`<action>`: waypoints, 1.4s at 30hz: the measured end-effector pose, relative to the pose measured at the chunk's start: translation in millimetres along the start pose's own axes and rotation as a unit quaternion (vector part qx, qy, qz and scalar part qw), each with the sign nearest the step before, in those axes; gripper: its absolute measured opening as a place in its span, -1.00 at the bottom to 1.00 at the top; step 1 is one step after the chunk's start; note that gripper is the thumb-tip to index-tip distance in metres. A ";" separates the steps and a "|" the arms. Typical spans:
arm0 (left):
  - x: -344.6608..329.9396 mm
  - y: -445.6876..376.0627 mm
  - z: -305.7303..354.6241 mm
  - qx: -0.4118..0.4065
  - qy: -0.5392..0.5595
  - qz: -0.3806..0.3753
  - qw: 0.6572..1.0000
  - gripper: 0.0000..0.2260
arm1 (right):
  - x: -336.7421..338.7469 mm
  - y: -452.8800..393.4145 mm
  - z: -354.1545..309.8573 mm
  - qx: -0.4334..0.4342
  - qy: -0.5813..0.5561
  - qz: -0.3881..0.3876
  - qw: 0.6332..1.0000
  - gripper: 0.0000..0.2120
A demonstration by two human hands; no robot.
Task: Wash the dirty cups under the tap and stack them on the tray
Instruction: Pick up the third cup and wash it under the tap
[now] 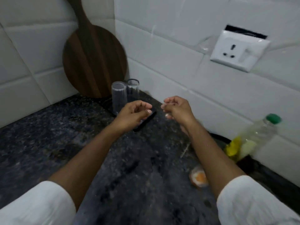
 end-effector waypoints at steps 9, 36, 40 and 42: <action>-168.8 104.1 41.8 -0.011 0.018 -0.062 0.998 -0.84 | 147.3 177.4 37.0 0.007 0.001 0.057 0.998 -0.87; -298.8 138.3 -11.0 0.001 0.003 -0.204 0.979 -0.80 | 193.6 260.4 213.6 -0.112 0.122 0.237 0.957 -0.47; -345.6 141.0 -20.6 0.017 -0.004 -0.222 0.975 -0.83 | 226.0 308.4 234.2 -0.115 0.087 0.308 0.940 -0.44; -380.3 147.2 -24.3 0.022 -0.015 -0.232 0.972 -0.84 | 246.9 333.6 249.7 -0.134 0.069 0.329 0.932 -0.41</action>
Point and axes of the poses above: each hand's wrist, its own y-axis away from the middle knuckle, its own x-axis out of the back of the hand, z = x × y, the point moved 9 cm from there along -y, towards the middle knuckle, and after that the axes turned 15 degrees about y, right-handed, at the moved point
